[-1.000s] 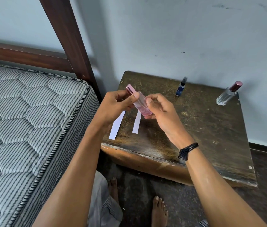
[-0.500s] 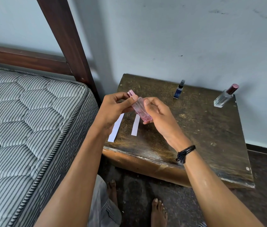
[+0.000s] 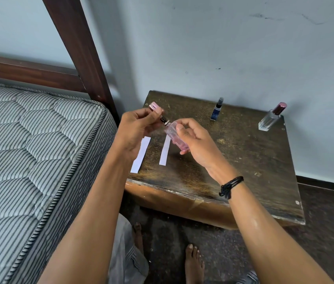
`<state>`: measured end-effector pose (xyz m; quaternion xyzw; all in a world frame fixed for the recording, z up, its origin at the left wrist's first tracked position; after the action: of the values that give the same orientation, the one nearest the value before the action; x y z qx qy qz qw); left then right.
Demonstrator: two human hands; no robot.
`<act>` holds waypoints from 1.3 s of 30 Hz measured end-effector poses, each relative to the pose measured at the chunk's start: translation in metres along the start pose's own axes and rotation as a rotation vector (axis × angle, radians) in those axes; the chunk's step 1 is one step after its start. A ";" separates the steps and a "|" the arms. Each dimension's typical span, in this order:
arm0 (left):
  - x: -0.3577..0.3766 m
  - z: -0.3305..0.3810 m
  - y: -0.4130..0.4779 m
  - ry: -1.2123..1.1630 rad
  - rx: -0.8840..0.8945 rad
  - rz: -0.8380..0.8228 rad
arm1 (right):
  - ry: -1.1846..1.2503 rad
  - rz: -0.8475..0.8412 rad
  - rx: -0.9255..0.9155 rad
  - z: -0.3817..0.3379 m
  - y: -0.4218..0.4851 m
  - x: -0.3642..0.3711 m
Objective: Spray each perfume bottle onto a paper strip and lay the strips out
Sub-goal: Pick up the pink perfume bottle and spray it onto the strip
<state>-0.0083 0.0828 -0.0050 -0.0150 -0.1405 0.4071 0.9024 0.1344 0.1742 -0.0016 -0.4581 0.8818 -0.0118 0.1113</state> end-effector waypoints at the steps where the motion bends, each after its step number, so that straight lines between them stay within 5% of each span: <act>1: -0.002 0.003 0.000 -0.012 -0.001 0.007 | 0.002 0.010 -0.004 -0.001 -0.002 -0.003; 7: -0.009 0.015 -0.002 0.040 0.058 0.057 | 0.066 0.118 0.034 -0.001 -0.009 -0.022; 17: 0.044 -0.016 -0.013 1.024 0.131 -0.143 | 0.437 0.305 0.101 0.006 -0.012 -0.049; 39: 0.085 -0.048 -0.029 1.159 0.136 -0.403 | 0.585 0.128 0.018 -0.007 -0.013 -0.051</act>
<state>0.0795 0.1305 -0.0267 -0.1495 0.3989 0.1621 0.8901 0.1720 0.2071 0.0165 -0.3775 0.9035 -0.1442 -0.1432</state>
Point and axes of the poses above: each hand's wrist, its own y-axis towards the middle knuckle, its own x-axis out of the palm, z = x × y, the point moved 7 cm from there along y, towards the middle knuckle, and after that the axes turned 2 degrees about z, right-handed, at the moved point
